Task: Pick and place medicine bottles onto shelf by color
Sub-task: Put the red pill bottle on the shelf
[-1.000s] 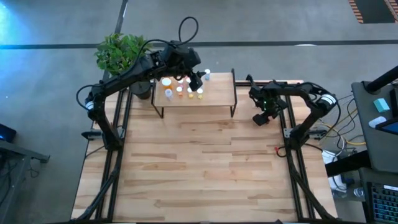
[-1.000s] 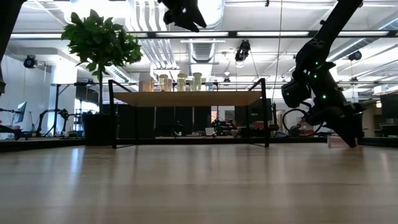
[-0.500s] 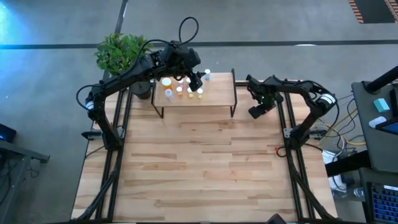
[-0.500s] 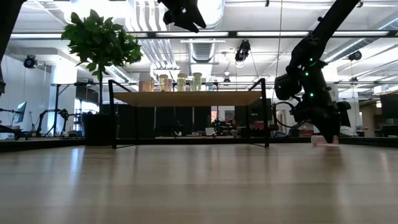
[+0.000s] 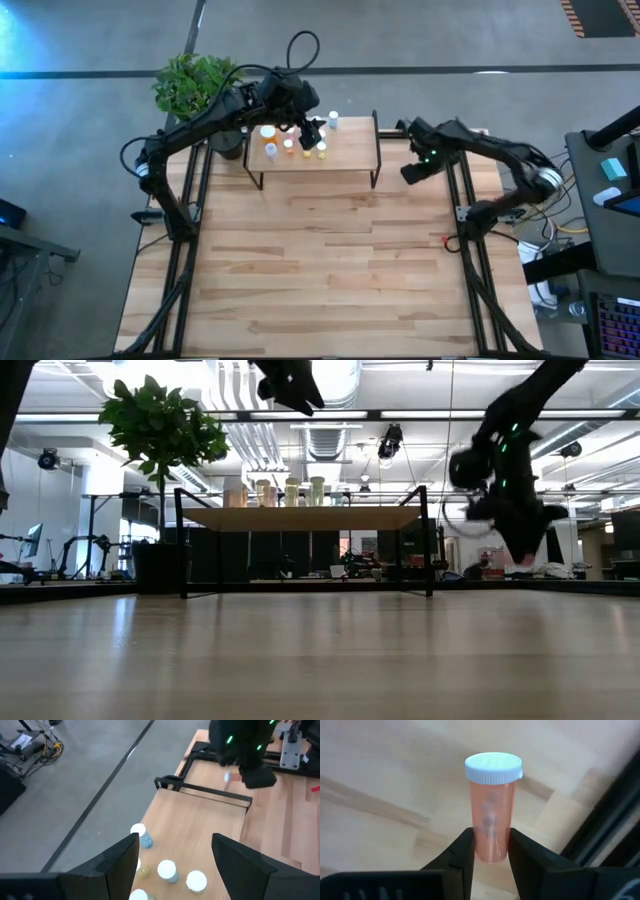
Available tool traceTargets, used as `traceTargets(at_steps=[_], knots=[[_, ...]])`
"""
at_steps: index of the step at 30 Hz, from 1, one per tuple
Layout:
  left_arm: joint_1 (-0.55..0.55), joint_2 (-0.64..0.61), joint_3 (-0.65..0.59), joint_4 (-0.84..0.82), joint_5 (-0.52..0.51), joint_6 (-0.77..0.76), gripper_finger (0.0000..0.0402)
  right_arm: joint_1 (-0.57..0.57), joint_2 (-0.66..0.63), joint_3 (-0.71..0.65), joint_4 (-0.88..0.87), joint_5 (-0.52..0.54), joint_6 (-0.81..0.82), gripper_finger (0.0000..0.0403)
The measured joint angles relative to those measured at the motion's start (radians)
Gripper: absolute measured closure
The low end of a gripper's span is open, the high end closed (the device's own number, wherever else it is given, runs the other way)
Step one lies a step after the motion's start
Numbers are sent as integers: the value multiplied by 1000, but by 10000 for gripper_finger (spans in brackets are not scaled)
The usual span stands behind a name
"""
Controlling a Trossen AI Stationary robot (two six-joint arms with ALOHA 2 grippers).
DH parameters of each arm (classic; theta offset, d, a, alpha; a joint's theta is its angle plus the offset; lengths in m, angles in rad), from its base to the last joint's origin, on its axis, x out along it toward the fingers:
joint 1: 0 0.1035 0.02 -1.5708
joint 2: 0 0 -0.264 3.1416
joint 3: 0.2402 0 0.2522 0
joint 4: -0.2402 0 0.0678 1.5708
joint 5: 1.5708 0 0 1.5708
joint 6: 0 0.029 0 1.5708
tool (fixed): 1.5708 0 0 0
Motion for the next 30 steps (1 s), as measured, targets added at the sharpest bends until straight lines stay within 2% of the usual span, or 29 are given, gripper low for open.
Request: traceTargets(at_steps=[8, 12, 15, 18, 22, 24, 30], knots=[[0, 0, 0, 88, 18, 0, 168, 84, -392, 0, 62, -42, -5, 312], [-2, 15, 0, 179, 117, 0, 168, 166, -560, 0, 169, -51, 27, 309], [-4, 34, -1, 254, 207, -14, 168, 243, -640, 0, 284, -48, 59, 309], [-8, 56, -1, 350, 287, -52, 168, 328, -660, 0, 405, -34, 57, 308], [-23, 88, -1, 447, 387, -105, 168, 451, -616, 0, 561, 46, 10, 308], [-37, 104, -1, 485, 394, -132, 168, 510, -579, 0, 639, 99, -28, 308], [-75, 120, -1, 459, 392, -167, 168, 627, -481, 0, 812, 228, -135, 307]])
